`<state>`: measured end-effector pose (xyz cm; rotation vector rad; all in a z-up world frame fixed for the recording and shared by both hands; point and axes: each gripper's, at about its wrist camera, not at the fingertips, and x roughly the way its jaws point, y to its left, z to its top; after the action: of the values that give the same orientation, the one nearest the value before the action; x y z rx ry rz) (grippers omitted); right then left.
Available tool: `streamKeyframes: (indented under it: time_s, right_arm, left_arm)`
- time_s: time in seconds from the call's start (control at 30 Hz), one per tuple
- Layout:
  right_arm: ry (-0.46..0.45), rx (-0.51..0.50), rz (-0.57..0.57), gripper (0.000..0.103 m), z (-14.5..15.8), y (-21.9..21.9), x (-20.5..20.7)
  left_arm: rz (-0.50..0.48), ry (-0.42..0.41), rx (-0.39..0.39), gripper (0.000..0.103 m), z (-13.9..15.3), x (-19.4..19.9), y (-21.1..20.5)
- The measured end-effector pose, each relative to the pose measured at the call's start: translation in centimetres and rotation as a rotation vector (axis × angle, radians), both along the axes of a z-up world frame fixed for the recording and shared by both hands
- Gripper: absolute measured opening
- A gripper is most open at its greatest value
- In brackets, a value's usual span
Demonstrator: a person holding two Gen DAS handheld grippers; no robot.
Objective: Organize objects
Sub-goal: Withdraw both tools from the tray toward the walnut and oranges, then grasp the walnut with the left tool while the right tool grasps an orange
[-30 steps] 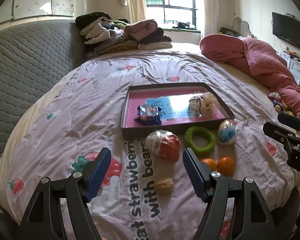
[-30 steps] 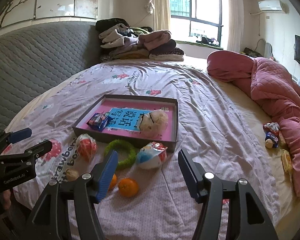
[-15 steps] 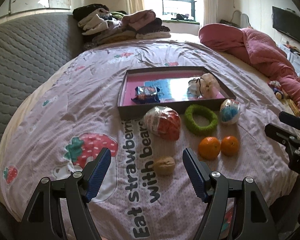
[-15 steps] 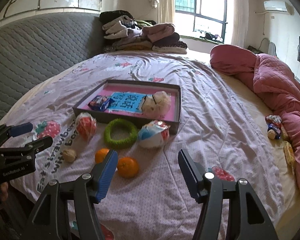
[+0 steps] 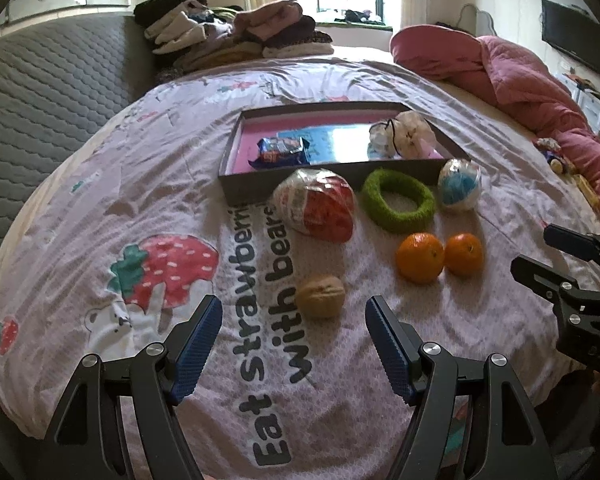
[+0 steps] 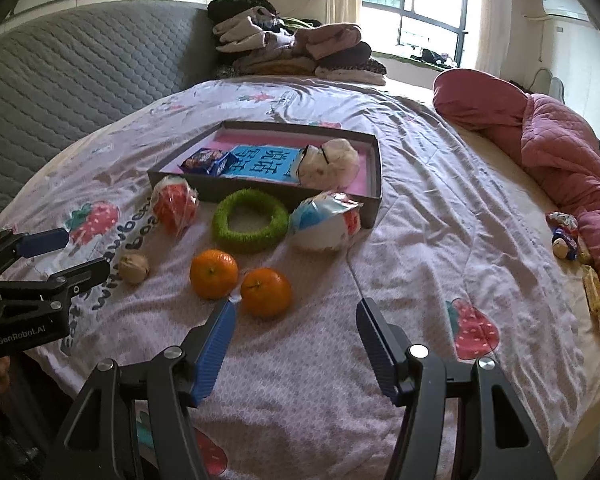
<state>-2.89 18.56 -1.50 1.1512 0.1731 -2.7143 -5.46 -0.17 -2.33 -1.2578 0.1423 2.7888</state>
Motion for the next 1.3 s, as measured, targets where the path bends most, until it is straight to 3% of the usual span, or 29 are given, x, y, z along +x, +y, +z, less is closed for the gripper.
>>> streamKeyframes:
  time_s: [1.3]
  right_arm:
    - [-0.056,0.028,0.012,0.066,-5.1,-1.5,-4.1]
  left_arm:
    - [0.004,-0.06,0.045,0.075,-4.5,-3.6,0.4]
